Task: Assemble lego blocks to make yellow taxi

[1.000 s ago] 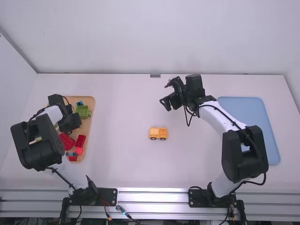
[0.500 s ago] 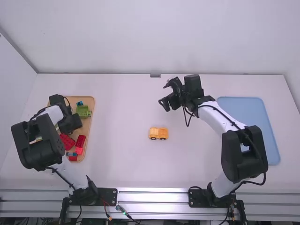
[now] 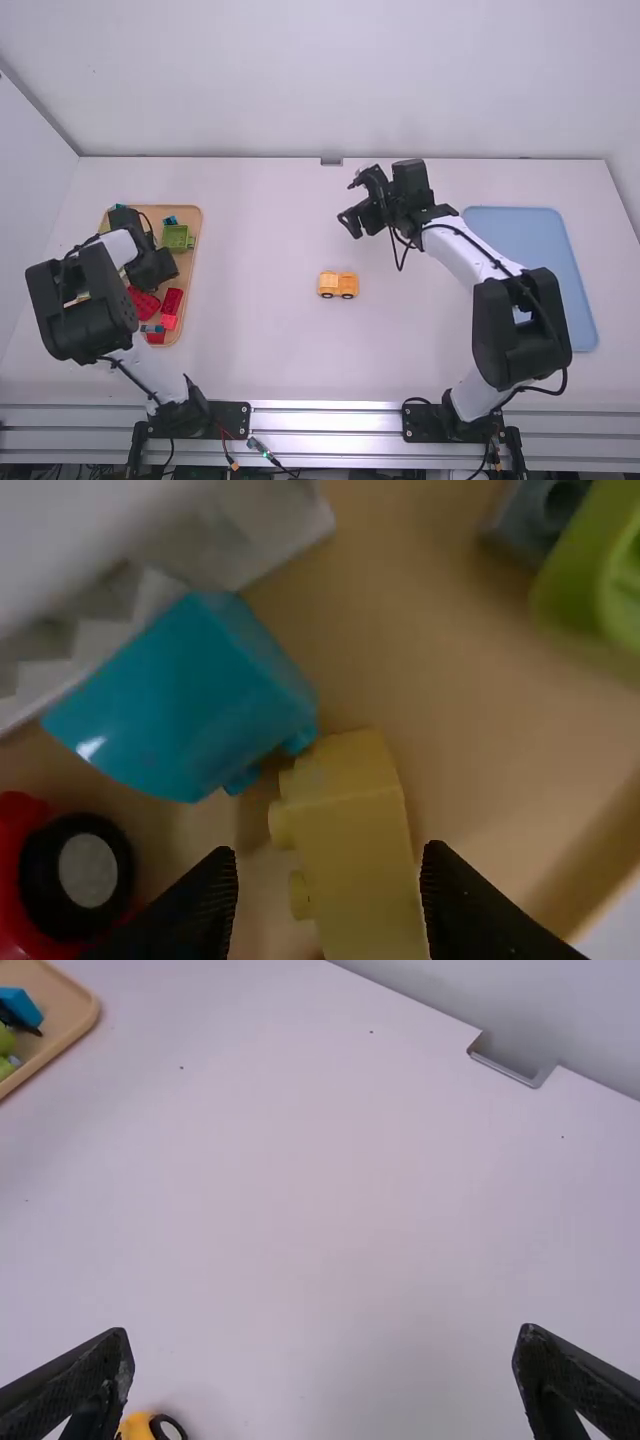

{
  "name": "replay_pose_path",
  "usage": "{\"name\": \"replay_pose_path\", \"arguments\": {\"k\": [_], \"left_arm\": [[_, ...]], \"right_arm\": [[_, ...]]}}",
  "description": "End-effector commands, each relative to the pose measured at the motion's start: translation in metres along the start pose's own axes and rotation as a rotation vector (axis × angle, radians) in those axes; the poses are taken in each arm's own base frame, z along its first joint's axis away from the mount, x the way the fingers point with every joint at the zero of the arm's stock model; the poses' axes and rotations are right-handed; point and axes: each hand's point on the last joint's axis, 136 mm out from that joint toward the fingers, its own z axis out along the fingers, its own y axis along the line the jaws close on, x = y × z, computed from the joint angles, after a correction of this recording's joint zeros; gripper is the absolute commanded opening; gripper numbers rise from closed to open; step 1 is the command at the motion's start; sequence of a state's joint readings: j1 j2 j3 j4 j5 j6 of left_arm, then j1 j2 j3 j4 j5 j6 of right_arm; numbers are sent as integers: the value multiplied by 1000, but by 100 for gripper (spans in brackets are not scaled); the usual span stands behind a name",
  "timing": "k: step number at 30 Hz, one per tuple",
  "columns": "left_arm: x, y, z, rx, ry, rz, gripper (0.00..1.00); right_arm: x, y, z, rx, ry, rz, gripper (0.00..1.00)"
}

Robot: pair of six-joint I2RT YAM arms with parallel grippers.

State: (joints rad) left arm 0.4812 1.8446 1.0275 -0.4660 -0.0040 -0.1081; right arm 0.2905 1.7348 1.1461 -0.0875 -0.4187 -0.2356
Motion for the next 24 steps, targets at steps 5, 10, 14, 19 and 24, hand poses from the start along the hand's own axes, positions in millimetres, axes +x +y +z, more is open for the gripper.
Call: {"name": "replay_pose_path", "arguments": {"k": [5, 10, 14, 19, 24], "left_arm": [[9, 2, 6, -7, 28, -20, 43], [5, -4, 9, 23, 0, -13, 27], [7, -5, 12, 25, -9, -10, 25], [11, -1, 14, 15, -3, -16, 23], [12, -1, 14, 14, 3, -21, 27]], "right_arm": [[-19, 0, -13, 13, -45, -21, 99], [-18, 1, -13, 12, -41, -18, 99], [-18, 1, -13, 12, -41, -19, 99], [-18, 0, -13, 12, -41, -19, 99], [-18, 1, -13, 12, -41, -19, 99]]}}
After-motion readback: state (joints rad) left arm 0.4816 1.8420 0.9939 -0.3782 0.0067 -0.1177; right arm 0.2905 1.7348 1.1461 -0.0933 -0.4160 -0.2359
